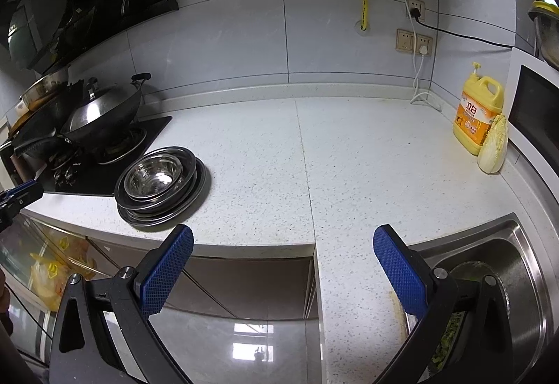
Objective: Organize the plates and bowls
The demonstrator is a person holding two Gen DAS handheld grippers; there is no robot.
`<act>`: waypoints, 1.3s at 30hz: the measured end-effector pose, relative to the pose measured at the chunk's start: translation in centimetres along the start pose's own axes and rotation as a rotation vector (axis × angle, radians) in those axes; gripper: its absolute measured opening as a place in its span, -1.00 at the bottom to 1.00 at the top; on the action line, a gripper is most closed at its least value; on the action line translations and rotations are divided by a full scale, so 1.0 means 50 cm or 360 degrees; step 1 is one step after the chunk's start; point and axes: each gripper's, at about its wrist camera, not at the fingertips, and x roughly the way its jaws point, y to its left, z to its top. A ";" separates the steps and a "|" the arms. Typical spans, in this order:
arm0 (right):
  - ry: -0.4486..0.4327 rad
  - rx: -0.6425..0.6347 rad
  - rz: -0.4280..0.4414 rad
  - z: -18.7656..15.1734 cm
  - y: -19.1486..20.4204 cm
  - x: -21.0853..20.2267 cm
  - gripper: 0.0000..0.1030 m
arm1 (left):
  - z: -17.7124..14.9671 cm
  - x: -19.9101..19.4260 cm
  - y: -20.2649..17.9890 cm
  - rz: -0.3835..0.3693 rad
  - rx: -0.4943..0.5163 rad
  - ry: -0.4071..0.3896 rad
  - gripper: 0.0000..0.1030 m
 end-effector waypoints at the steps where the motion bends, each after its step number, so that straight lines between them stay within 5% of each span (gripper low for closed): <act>1: 0.0004 -0.0001 0.0003 0.001 0.000 0.002 0.97 | 0.000 0.000 0.001 0.0002 -0.0002 0.0000 -0.46; 39: 0.0059 -0.0025 0.0057 -0.001 0.017 0.028 0.97 | -0.017 0.006 0.013 0.0025 -0.0064 0.0028 -0.46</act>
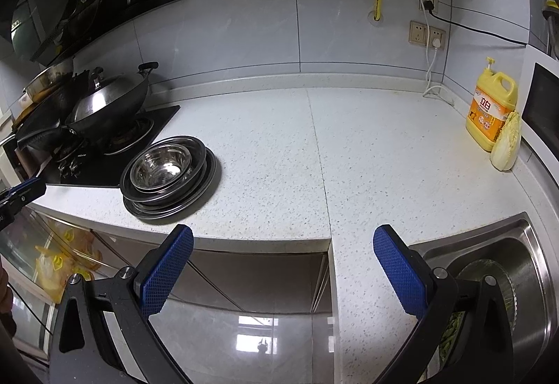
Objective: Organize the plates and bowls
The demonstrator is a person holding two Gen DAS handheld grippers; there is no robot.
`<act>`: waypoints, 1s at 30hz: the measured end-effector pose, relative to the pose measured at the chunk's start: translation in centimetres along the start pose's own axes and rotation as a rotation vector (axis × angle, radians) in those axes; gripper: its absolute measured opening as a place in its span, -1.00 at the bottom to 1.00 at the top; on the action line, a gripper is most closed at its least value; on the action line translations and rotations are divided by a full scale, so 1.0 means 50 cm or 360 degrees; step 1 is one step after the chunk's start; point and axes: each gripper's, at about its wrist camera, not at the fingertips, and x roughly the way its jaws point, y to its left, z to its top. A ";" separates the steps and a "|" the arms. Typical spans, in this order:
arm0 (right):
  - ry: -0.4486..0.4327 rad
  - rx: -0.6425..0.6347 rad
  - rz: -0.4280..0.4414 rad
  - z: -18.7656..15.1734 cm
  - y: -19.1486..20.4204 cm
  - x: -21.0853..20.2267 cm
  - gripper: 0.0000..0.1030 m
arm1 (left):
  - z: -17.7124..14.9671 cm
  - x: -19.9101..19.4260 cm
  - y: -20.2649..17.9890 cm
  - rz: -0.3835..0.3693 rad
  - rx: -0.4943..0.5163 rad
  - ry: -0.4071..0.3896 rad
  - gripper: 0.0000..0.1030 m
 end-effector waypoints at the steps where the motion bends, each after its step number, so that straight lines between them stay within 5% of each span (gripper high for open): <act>1: 0.0000 0.0000 0.0002 -0.001 0.000 0.000 0.97 | 0.000 0.000 -0.001 0.0005 0.0001 0.0000 -0.46; 30: 0.0012 -0.0043 0.0013 -0.008 0.007 -0.002 0.97 | -0.010 0.005 -0.001 0.0021 -0.0050 0.0039 -0.45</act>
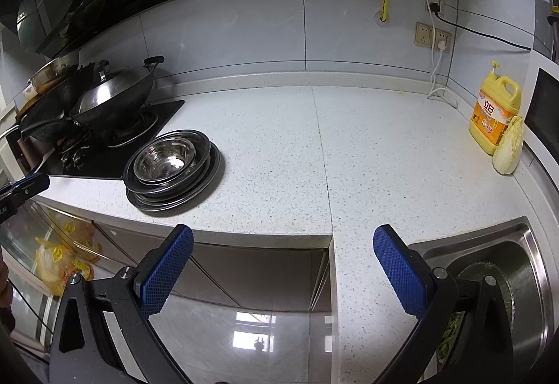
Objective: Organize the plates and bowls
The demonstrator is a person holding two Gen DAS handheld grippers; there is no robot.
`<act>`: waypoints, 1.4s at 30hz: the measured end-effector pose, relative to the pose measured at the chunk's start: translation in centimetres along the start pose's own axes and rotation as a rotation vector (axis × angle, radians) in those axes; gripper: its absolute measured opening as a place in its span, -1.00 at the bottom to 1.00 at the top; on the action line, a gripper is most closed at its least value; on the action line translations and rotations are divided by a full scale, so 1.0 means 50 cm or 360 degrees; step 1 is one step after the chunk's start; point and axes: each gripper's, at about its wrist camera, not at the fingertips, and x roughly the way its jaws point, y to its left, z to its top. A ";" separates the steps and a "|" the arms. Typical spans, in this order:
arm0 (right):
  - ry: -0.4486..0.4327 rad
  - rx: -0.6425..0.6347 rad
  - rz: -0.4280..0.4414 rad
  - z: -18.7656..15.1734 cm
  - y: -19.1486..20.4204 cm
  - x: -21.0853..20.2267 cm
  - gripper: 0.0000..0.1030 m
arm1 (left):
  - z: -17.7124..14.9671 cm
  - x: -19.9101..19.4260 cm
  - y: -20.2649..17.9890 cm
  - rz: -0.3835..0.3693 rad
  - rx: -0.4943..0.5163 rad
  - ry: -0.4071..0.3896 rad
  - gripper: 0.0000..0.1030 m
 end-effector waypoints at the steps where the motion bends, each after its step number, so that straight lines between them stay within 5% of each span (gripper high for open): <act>1: 0.0002 -0.0001 0.0000 -0.001 -0.001 0.000 0.97 | 0.000 0.001 -0.001 -0.0005 0.0003 0.0004 -0.37; 6: 0.0003 -0.0007 -0.0001 -0.004 -0.001 -0.003 0.97 | -0.006 0.002 -0.014 -0.0007 0.0017 0.0018 0.13; 42: 0.0010 -0.0061 0.0026 -0.009 -0.005 -0.007 0.97 | -0.008 -0.007 -0.012 0.0047 -0.0028 -0.0009 0.14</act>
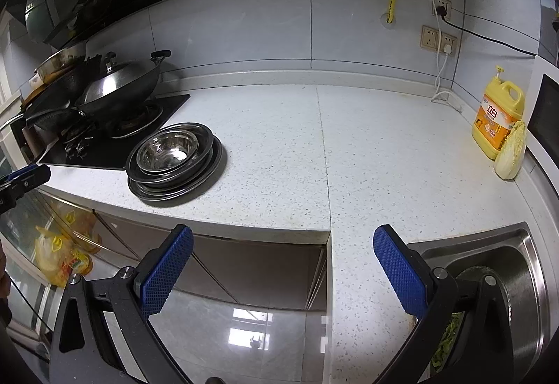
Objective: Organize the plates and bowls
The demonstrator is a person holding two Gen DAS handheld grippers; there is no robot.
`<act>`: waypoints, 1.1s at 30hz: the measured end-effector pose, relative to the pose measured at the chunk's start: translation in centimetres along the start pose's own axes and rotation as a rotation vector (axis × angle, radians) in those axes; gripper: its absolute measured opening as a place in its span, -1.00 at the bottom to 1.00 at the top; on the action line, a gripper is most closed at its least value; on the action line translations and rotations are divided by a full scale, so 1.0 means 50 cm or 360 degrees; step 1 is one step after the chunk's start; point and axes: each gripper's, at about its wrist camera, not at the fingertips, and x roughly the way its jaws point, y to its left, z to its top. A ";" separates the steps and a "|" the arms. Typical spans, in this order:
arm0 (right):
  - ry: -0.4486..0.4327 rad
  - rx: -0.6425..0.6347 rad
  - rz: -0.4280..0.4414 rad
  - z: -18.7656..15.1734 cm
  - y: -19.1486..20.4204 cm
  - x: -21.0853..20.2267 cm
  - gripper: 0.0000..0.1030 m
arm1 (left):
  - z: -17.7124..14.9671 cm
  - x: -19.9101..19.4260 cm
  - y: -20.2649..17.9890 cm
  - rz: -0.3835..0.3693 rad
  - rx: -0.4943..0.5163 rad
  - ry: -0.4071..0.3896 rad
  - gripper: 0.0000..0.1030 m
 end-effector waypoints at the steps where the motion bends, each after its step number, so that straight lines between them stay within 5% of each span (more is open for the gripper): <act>1: 0.0001 0.0000 0.0001 0.000 0.001 0.001 0.97 | 0.000 0.002 -0.001 0.0002 0.0005 0.0003 0.14; 33: 0.0017 -0.0053 -0.0008 0.012 0.006 0.026 0.97 | 0.017 0.027 0.013 -0.0034 -0.0051 0.0020 0.14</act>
